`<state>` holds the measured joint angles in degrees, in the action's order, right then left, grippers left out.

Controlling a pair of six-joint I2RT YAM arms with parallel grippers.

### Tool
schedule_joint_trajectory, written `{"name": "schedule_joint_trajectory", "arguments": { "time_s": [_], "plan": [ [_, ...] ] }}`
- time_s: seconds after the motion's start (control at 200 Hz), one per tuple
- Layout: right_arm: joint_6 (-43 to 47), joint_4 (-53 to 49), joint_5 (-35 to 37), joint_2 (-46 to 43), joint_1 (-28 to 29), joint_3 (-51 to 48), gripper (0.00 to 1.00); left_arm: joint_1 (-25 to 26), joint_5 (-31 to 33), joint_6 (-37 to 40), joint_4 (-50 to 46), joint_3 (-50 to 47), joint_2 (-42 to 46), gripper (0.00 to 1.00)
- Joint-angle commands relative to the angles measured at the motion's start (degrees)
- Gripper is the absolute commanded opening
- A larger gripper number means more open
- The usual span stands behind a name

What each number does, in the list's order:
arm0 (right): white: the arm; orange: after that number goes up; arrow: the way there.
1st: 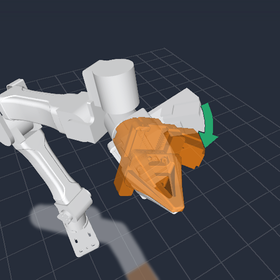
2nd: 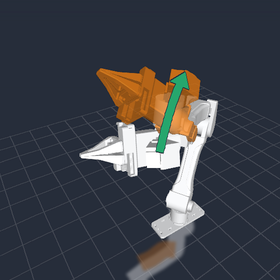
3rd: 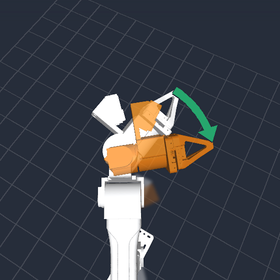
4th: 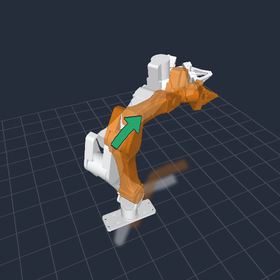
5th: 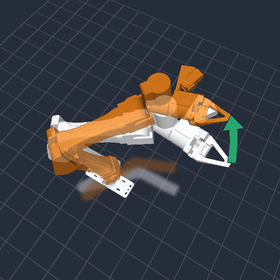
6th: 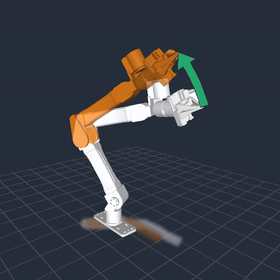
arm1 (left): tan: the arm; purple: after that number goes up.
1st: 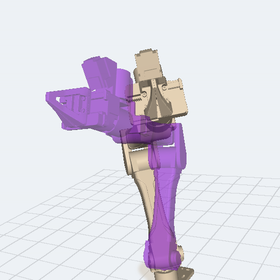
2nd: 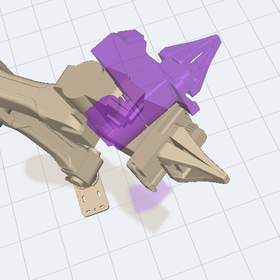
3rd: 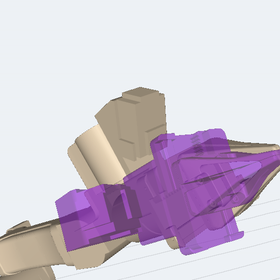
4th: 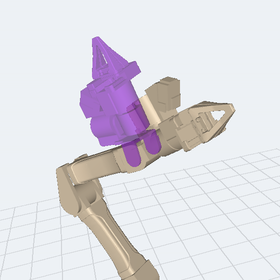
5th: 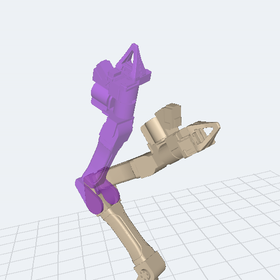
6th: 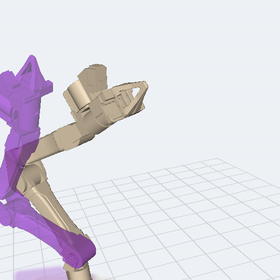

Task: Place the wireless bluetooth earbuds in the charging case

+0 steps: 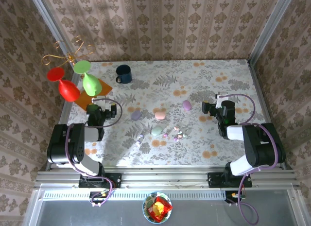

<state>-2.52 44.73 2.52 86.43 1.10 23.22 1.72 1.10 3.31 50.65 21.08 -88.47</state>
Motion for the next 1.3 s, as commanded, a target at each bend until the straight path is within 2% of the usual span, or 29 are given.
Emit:
{"name": "schedule_joint_trajectory", "arguments": {
  "time_s": [0.0,1.0,1.155,1.295],
  "plan": [
    [0.85,1.72,-0.07,0.84,-0.4,1.3,1.0,-0.31,-0.75,1.13,1.99,1.33,-0.7,1.0],
    [0.93,2.16,-0.23,0.74,-0.36,0.97,1.0,-0.4,-0.62,1.06,2.41,1.04,-0.57,1.0],
    [1.77,-0.62,-1.65,-3.06,-0.17,0.93,1.0,1.04,1.65,2.05,8.02,-2.35,1.07,1.0],
    [2.23,-8.57,-1.79,-9.91,0.28,2.15,1.0,3.8,3.59,4.62,3.79,-2.85,6.47,1.0]
  ]
}}
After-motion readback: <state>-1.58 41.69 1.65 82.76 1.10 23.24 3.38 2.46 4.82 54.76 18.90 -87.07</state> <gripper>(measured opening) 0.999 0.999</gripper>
